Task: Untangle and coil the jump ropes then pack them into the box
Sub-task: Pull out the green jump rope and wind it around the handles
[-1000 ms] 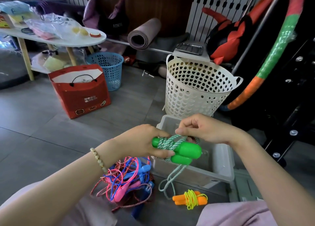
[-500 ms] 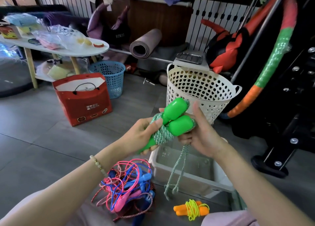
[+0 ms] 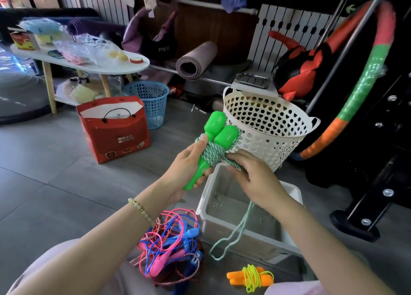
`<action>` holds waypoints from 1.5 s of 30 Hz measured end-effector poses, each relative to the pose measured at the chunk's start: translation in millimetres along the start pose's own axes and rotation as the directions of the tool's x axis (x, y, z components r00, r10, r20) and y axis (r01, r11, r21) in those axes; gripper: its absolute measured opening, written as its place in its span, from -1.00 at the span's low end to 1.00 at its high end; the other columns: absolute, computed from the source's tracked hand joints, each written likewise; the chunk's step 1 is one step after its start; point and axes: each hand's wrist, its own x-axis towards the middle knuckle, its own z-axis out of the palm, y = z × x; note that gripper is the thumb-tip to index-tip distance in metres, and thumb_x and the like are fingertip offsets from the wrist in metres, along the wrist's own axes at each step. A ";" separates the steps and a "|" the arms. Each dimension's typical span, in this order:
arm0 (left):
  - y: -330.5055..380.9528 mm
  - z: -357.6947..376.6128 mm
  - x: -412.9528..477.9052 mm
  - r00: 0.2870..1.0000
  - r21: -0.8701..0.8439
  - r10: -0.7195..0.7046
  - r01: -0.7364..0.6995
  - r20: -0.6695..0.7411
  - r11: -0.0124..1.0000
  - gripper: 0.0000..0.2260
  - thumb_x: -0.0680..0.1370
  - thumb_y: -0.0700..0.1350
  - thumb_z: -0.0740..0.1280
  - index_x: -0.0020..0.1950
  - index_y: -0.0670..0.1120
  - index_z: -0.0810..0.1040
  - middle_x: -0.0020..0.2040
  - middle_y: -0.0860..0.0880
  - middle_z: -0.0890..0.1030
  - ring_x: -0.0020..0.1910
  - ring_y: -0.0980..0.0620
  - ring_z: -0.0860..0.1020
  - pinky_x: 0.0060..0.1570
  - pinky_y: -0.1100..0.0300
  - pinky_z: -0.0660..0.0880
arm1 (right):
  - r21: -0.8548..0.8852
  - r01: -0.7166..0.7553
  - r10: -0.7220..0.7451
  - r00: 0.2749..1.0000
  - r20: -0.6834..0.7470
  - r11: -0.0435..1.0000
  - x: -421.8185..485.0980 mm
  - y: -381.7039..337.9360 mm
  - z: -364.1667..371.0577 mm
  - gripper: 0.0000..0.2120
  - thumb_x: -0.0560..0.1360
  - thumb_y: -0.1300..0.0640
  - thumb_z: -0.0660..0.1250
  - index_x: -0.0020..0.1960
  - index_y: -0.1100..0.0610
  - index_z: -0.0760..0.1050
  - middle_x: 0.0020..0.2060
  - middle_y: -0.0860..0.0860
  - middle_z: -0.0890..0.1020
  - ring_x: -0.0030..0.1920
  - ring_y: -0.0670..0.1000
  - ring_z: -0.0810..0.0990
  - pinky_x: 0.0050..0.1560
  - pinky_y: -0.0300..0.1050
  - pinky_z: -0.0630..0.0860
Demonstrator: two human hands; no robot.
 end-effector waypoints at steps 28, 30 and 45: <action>-1.9 -5.7 4.5 0.965 0.653 0.158 -0.259 0.211 0.712 -0.63 0.63 0.12 0.00 -0.22 -0.02 0.43 -0.45 -0.14 0.48 -0.59 0.10 0.45 -0.54 0.21 0.43 | 0.655 -0.476 0.262 0.877 0.403 0.587 4.1 -36.0 -28.3 -0.63 0.60 0.00 0.10 -0.28 0.16 0.44 -0.54 -0.07 0.22 -0.55 -0.15 0.11 -0.55 -0.35 0.09; 0.5 -6.5 2.8 0.947 0.650 0.158 -0.307 0.279 0.695 -0.66 0.59 0.16 0.01 -0.25 0.04 0.40 -0.46 -0.06 0.45 -0.62 0.16 0.41 -0.55 0.24 0.41 | 0.654 -0.499 0.272 0.864 0.424 0.568 4.3 -36.8 -29.9 -0.62 0.59 0.00 0.11 -0.26 0.18 0.49 -0.54 -0.07 0.25 -0.55 -0.15 0.10 -0.56 -0.35 0.07; -7.4 -26.9 10.8 0.936 0.824 0.045 -0.329 0.348 0.462 -0.77 0.43 0.25 0.35 -0.31 0.14 0.48 -0.45 0.02 0.49 -0.48 0.04 0.47 -0.44 0.25 0.36 | 0.297 -0.314 0.188 0.904 0.384 0.902 7.7 -26.8 -31.6 -0.82 0.41 0.11 0.46 -0.12 0.10 0.46 -0.35 0.10 0.61 -0.42 -0.05 0.49 -0.36 -0.16 0.44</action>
